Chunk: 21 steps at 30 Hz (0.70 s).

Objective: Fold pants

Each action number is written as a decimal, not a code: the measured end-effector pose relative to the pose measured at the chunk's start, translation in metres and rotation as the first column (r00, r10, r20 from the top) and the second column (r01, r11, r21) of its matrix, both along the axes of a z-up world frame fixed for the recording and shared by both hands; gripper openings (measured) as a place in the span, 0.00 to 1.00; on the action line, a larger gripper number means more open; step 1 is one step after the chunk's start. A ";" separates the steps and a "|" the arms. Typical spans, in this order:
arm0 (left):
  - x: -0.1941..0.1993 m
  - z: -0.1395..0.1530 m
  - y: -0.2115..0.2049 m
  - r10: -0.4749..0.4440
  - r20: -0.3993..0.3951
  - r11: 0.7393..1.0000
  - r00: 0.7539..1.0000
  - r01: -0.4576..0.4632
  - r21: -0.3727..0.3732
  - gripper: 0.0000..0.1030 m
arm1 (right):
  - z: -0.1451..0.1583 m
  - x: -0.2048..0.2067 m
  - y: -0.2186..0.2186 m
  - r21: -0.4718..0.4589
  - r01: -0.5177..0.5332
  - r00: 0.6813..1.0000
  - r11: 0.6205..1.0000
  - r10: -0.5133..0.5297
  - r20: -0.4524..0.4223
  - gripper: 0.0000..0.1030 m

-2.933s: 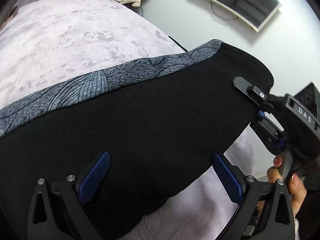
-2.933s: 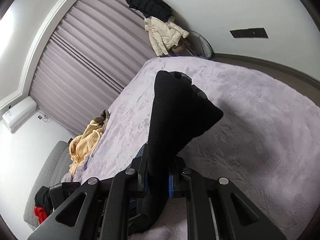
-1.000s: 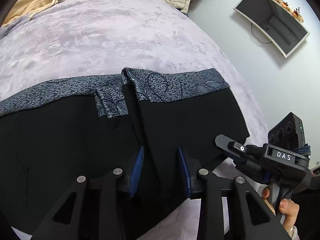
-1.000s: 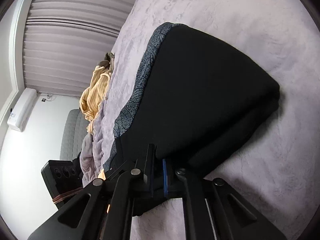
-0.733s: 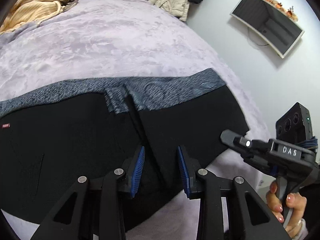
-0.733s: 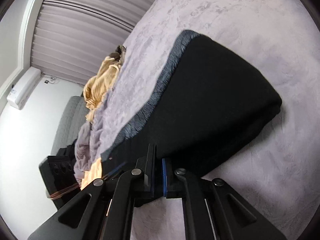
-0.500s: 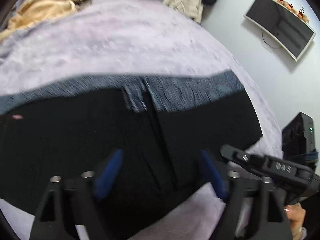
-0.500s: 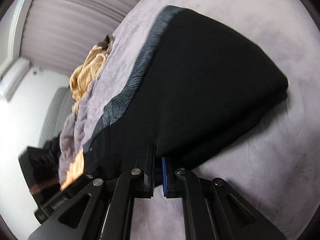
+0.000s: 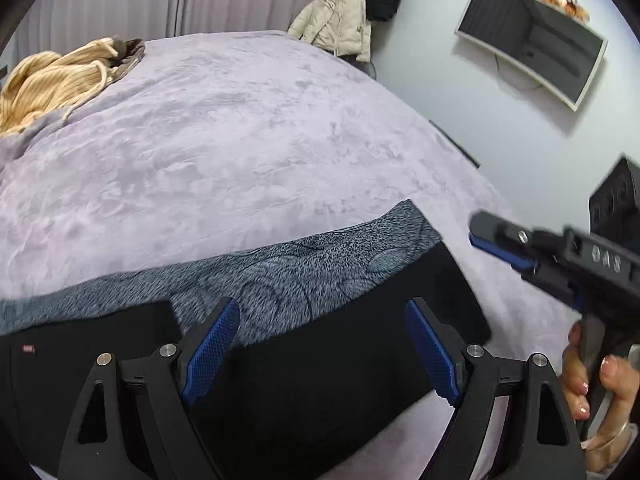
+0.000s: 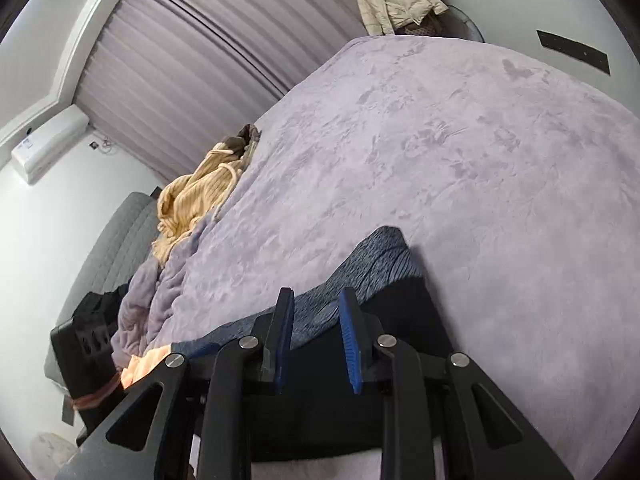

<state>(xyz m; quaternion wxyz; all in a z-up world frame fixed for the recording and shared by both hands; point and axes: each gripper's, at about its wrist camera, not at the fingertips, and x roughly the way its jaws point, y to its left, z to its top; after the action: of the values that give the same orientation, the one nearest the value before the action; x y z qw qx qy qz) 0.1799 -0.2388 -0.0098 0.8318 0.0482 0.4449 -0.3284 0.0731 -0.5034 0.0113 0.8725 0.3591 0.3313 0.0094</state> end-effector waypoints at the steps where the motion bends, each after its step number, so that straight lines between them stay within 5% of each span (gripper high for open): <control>1: 0.003 -0.006 -0.006 0.008 0.008 1.000 1.000 -0.009 0.030 0.83 | -0.007 0.013 -0.002 0.002 0.005 1.000 1.000 -0.005 -0.020 0.26; 5: 0.017 -0.051 -0.003 0.054 -0.020 0.986 0.998 -0.050 0.157 0.83 | -0.055 0.049 -0.006 0.048 -0.050 0.989 0.998 0.056 -0.136 0.26; 8: 0.014 -0.064 0.014 0.022 0.003 0.992 1.000 -0.023 0.127 0.83 | -0.088 0.052 -0.004 0.109 -0.040 0.988 0.993 0.055 -0.141 0.23; 14: 0.005 -0.058 0.026 0.014 0.009 0.991 1.000 -0.015 0.129 0.83 | -0.079 0.046 0.013 -0.003 -0.068 0.988 0.998 0.067 -0.141 0.22; 18: 0.007 -0.061 0.054 0.047 -0.089 0.998 0.995 -0.043 0.047 0.83 | -0.067 0.041 0.033 -0.092 -0.108 0.983 0.990 0.092 -0.159 0.24; 21: -0.002 -0.051 0.071 0.072 -0.082 0.997 0.994 -0.071 0.018 0.83 | -0.056 0.035 0.062 -0.118 -0.165 0.977 0.979 0.146 -0.157 0.25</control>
<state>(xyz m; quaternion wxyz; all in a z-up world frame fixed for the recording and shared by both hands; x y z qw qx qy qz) 0.1781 -0.1675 -0.0612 0.8236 0.0250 0.4827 -0.2968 0.1083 -0.4413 -0.0445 0.8637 0.2739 0.4222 0.0295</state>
